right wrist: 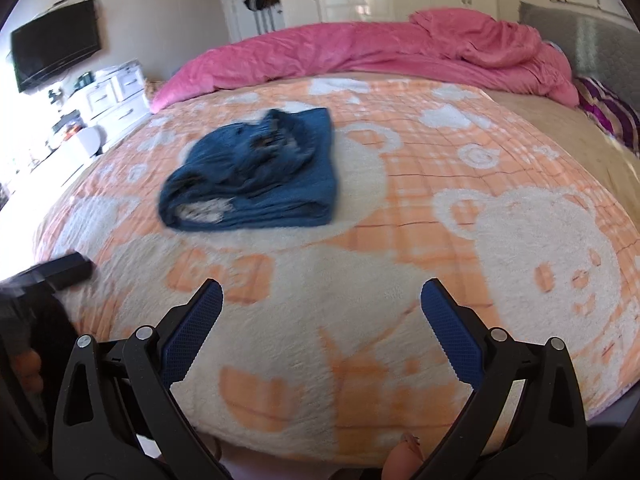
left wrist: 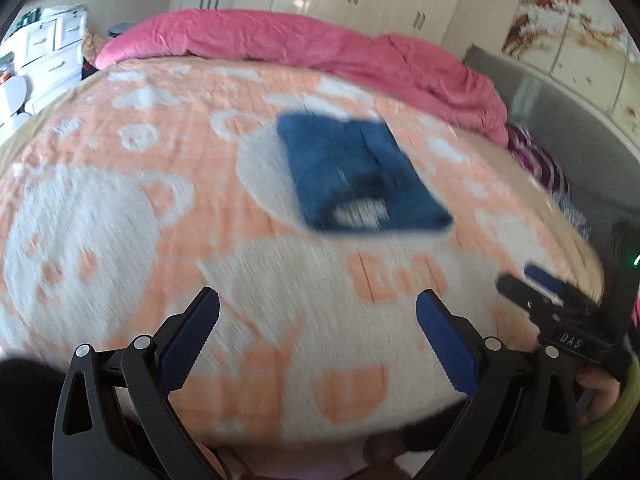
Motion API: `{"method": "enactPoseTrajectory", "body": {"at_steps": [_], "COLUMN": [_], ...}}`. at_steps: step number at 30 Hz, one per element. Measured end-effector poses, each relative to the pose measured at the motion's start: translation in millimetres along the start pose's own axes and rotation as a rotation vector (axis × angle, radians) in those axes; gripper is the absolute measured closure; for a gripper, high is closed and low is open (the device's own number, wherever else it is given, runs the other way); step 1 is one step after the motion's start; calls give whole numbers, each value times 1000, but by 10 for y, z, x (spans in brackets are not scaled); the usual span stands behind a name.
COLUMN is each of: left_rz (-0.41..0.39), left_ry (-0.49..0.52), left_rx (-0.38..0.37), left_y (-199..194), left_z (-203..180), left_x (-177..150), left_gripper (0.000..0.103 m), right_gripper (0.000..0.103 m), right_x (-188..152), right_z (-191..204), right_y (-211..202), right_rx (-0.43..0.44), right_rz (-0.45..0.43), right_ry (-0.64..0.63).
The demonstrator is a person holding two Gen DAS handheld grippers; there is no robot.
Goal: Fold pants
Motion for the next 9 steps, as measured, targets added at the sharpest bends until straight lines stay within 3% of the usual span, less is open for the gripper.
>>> {"method": "enactPoseTrajectory", "body": {"at_steps": [4, 6, 8, 9], "left_rz": [96, 162, 214, 221], "left_ry": [-8, -92, -207, -231], "left_rx": [243, 281, 353, 385], "left_y": [96, 282, 472, 542], "left_z": [614, 1108, 1649, 1836], "left_x": [552, 820, 1034, 1114], "left_gripper": [4, 4, 5, 5], "right_gripper": [9, 9, 9, 9], "right_x": [453, 633, 776, 824], "right_z": [-866, -1492, -2117, -2361], "right_y": [-137, -36, 73, 137], "right_rx": [-124, -130, -292, -323], "right_rz": [-6, 62, 94, 101], "right_ry": [120, 231, 256, 275]}}
Point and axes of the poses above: each gripper's, at about its wrist camera, not at the fingertips, and y roughly the way its jaws point, z to its left, x to its top, the point moved 8 cm from there along y, roughly the way its jaws point, and after that the axes turned 14 degrees about z, right-handed, at the moved point
